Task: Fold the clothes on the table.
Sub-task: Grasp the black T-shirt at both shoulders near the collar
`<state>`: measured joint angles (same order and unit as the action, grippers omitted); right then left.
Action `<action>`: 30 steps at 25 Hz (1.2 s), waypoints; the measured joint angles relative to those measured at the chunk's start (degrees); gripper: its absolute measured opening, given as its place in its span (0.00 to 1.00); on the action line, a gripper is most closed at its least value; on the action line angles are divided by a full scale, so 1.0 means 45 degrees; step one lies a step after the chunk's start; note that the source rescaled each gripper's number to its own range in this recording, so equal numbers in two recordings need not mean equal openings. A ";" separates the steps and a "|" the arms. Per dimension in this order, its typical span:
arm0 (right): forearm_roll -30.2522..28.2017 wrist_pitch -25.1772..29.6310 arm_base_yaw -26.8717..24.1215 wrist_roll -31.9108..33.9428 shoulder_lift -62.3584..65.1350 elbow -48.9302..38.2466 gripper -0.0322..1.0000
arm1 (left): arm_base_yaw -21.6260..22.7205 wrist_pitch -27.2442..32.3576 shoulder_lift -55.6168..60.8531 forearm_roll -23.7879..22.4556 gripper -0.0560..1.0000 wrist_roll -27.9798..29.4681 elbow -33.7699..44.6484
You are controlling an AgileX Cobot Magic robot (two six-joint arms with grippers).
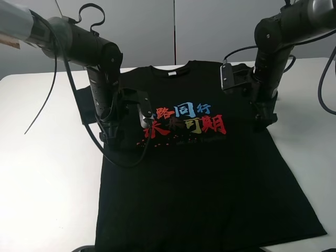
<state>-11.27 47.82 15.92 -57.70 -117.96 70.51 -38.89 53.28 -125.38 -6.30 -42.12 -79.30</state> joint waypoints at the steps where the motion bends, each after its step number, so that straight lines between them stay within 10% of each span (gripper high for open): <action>1: 0.0000 -0.0055 0.0000 0.0000 0.0000 0.0000 0.94 | 0.0000 -0.0027 0.0000 -0.0038 0.98 0.0052 0.0000; 15: 0.0102 -0.0179 0.0000 0.0025 0.0000 0.0000 0.94 | 0.0000 -0.0074 -0.0089 -0.0316 0.96 0.0597 -0.0064; 23: 0.0277 -0.0179 0.0000 0.0025 0.0000 0.0000 0.94 | 0.0000 0.0143 -0.0118 -0.0424 0.31 0.0645 -0.0064; 30: 0.0286 -0.0201 0.0000 0.0025 0.0000 0.0000 0.94 | 0.0000 0.0203 -0.0118 -0.0424 0.22 0.0645 -0.0064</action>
<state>-9.98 46.92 15.92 -57.58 -117.96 70.51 -38.89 54.20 -125.91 -8.20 -39.22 -79.58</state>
